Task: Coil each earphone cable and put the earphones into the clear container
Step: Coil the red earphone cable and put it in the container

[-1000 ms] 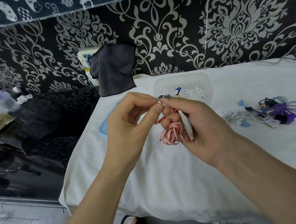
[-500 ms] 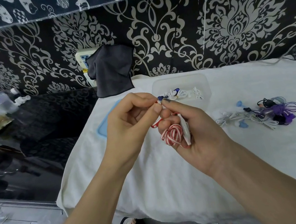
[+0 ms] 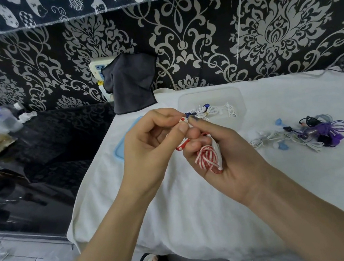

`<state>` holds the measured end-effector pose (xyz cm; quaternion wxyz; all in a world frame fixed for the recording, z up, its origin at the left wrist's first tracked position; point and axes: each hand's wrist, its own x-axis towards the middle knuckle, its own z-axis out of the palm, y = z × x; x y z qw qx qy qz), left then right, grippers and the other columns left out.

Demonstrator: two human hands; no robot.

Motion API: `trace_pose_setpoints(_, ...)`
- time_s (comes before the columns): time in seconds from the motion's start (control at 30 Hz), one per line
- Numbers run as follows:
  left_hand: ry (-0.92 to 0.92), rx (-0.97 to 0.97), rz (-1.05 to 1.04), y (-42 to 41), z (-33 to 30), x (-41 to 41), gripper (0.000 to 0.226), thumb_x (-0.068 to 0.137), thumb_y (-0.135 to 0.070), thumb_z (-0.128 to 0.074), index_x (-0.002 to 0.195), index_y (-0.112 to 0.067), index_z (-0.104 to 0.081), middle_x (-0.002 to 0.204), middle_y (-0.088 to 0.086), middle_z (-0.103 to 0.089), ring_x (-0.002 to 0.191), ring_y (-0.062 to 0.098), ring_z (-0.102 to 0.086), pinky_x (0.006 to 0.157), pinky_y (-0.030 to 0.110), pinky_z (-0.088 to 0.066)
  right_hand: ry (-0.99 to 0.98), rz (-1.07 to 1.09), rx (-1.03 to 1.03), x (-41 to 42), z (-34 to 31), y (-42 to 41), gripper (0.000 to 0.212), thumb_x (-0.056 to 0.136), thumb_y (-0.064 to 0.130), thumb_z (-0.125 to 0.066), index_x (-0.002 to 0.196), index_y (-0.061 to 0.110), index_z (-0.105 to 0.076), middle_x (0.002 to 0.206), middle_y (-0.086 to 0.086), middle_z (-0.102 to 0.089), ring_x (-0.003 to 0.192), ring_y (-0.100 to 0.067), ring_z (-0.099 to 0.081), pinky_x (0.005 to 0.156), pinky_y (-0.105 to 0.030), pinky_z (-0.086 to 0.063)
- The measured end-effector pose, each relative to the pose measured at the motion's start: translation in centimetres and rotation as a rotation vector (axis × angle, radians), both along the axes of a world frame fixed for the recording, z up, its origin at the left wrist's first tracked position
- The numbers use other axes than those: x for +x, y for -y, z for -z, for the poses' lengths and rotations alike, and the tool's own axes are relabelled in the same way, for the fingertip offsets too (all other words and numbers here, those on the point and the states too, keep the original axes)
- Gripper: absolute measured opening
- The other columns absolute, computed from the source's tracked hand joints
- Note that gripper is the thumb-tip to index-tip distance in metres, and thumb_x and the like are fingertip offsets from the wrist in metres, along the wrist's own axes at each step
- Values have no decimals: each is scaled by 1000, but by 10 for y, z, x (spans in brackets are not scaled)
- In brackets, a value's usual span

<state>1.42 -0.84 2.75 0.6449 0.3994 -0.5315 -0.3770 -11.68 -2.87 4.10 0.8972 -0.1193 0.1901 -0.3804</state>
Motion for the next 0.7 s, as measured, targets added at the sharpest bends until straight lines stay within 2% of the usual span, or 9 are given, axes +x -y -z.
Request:
trace_pose_setpoints(0.1,28,-6,-4,0,0,2,10,86,9,-65,88,-1,-62,92,4,-69,74,19,-71,67,26,-54,7,-11,3,0,1,0,6,84,14,-65,84,8,-65,64,4,-47,42,-5,-51,46,-16,-44)
trace_pose_setpoints(0.3,152,-31,-26,-2,0,7,16,89,7,-66,88,-8,-64,94,4,-70,86,26,-67,76,34,-54,-55,13,-38,2,3,0,8,83,16,-66,77,11,-66,66,4,-46,42,-5,-50,47,-15,-42)
trace_pose_setpoints(0.47,213,-46,-58,-3,-3,8,21,89,6,-68,97,-10,-58,96,19,-64,79,37,-64,69,34,-52,-83,-4,-55,3,5,2,8,81,17,-67,77,11,-67,67,4,-46,43,-5,-49,50,-13,-40)
trace_pose_setpoints(0.63,354,-75,-54,-3,-3,9,19,92,8,-65,96,-11,-64,92,4,-64,81,25,-62,71,33,-50,-82,-17,-65,1,4,1,11,83,18,-66,79,11,-58,66,4,-40,41,-5,-48,48,-14,-40)
trace_pose_setpoints(0.7,369,-90,-72,-2,-3,12,16,90,8,-68,93,-8,-65,91,5,-66,83,25,-63,76,34,-51,-68,-28,-56,1,4,2,10,84,17,-65,82,11,-57,66,4,-43,42,-5,-49,49,-14,-40)
